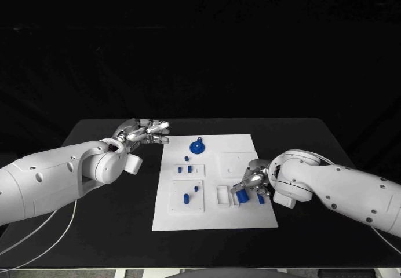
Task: Assemble the parts on the task board
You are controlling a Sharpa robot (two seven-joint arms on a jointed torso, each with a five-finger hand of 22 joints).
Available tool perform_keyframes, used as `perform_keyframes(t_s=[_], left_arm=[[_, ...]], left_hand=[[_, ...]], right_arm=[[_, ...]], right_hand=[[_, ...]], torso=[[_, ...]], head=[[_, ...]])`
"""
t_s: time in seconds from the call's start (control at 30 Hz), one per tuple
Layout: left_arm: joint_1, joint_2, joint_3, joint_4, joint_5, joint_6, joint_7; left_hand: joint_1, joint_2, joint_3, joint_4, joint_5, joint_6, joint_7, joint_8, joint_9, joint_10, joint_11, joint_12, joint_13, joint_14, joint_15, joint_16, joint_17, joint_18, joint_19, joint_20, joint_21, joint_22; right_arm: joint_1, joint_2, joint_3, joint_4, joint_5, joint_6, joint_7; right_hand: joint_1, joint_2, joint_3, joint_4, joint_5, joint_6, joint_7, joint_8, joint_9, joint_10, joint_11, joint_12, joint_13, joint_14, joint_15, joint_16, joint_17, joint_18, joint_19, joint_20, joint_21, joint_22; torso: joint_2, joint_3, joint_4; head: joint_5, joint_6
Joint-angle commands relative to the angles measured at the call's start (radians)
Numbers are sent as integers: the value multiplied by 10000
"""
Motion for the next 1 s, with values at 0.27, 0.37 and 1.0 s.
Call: perform_keyframes(t_s=[0.27, 0.37, 1.0], left_arm=[[-22, 84, 5, -61, 70, 255, 54], [-23, 93, 4, -73, 69, 251, 46], [-23, 126, 3, -87, 65, 296, 12]], left_hand=[[41, 62, -7, -91, -2, 167, 0, 3, 4, -62, -6, -19, 15, -88, -2, -22, 17, 12, -40, 67, 87, -47], [41, 70, -7, -94, -1, 225, -5, 12, 7, -60, -7, -19, 15, -87, -2, -21, 18, 12, -38, 68, 90, -49], [-7, 111, -43, -135, -1, 237, -5, -1, 4, -71, -4, -20, 15, -98, 1, -22, 26, 12, -58, 70, 144, -121]], right_arm=[[261, 303, -17, -106, 1091, 721, -175], [282, 368, -60, -94, 1057, 815, -193], [326, 697, -318, -81, -720, 637, -219]], right_hand=[[208, 213, -28, -74, -286, 192, -128, 87, 13, 0, -72, -86, -35, -3, -66, -81, -6, -160, 146, -34, -92, 1021], [223, 241, -30, -62, -287, 216, -136, 92, 13, -1, -75, -99, -43, 4, -61, -71, 9, -162, 145, -30, -86, 1024], [144, 232, -113, 205, -631, 373, -191, 91, 46, 20, -130, -132, -59, 11, -85, -130, -5, -179, 154, -52, -106, 1019]], torso=[[18, -14, 11], [19, -11, 3], [40, -10, 13]], head=[[50, -29], [61, -36], [32, -6]])
